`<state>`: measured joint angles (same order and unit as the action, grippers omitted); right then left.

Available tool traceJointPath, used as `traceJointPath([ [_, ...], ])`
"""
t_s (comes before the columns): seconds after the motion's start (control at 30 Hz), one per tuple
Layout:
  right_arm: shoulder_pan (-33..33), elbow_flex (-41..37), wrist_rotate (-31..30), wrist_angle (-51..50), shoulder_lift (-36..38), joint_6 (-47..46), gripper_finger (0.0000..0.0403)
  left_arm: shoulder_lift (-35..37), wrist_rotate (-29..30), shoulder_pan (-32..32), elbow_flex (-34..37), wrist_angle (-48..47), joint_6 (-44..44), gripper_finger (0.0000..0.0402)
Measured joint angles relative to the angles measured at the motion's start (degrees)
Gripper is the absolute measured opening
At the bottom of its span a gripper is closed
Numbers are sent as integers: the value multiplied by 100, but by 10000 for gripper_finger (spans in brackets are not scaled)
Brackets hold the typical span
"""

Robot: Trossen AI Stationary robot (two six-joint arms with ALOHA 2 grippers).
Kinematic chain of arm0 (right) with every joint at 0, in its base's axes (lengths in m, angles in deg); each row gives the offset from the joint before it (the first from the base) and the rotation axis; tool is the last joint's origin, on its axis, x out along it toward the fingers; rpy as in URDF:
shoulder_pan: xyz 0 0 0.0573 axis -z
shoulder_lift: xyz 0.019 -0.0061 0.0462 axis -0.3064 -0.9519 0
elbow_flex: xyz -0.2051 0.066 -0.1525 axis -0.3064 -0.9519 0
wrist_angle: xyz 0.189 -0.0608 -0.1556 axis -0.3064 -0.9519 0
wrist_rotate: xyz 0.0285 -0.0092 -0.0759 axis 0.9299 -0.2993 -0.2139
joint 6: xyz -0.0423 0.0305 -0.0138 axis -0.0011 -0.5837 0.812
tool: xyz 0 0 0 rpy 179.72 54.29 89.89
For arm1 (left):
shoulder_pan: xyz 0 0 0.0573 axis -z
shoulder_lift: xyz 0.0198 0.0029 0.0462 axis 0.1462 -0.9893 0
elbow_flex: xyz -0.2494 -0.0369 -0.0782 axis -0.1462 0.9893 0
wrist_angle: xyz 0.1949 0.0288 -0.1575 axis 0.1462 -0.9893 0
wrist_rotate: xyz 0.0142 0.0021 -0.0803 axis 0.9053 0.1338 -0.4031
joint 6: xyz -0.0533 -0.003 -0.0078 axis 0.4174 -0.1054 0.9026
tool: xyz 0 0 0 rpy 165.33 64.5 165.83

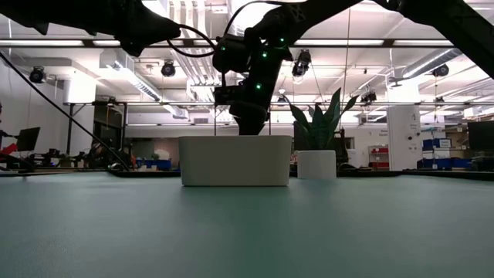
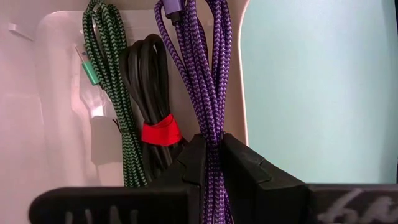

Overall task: Pick and place USB-C Cables
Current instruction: Put the purple charger cable into the white bin

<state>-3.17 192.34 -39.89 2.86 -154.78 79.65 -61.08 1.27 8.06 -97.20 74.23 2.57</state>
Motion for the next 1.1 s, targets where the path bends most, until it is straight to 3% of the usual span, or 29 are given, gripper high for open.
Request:
traceJointPath([
  [1.1,0,0,11,17,0,38,29,2,-2,0,0,-2,4,80],
])
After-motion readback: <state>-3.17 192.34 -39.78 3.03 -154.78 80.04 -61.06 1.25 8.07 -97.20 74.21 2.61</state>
